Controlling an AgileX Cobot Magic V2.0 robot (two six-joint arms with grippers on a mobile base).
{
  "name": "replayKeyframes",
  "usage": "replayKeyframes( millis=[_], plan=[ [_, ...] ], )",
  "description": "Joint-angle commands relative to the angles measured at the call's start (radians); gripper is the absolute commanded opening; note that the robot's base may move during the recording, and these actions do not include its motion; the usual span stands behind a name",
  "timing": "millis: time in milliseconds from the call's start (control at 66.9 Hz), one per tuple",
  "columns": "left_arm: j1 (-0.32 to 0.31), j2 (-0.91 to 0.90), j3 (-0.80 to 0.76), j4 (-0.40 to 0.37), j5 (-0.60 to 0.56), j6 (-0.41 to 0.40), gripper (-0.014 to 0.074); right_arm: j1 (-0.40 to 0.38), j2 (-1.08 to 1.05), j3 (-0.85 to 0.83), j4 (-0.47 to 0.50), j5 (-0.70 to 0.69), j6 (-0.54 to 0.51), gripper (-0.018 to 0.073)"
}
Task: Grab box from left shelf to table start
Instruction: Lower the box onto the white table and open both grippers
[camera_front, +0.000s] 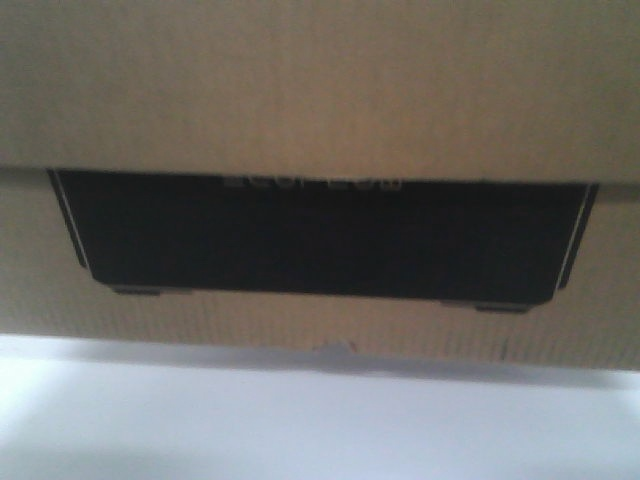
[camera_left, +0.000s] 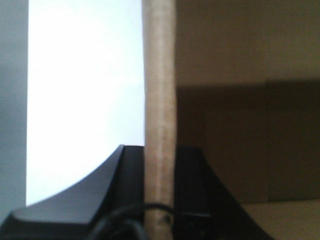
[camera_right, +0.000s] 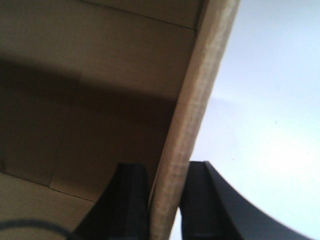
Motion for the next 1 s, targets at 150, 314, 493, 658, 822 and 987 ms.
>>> replayKeyframes(
  millis=[150,314,493,658,822,987],
  plan=[
    [-0.004,0.099,-0.047,-0.044,-0.184,-0.027,-0.0092,-0.001,0.116,-0.044,0.063,-0.14,-0.015,0.0063],
    [-0.002,0.155,-0.047,-0.071,-0.186,-0.027,-0.0092,-0.001,0.157,-0.044,0.063,-0.141,-0.015,0.0063],
    [-0.002,0.171,-0.047,-0.101,-0.22,-0.022,-0.0031,-0.001,0.158,-0.044,0.061,-0.137,-0.015,0.0116],
    [-0.002,0.171,-0.047,-0.114,-0.227,-0.021,0.0319,-0.001,0.158,-0.044,0.031,-0.136,-0.015,0.0368],
    [-0.001,0.171,-0.047,-0.114,-0.222,-0.021,0.0569,-0.001,0.158,-0.044,-0.005,-0.141,-0.015,0.0614],
    [-0.001,0.171,-0.054,-0.114,-0.213,-0.021,0.057,-0.001,0.145,-0.045,-0.007,-0.144,-0.014,0.0627]
  ],
)
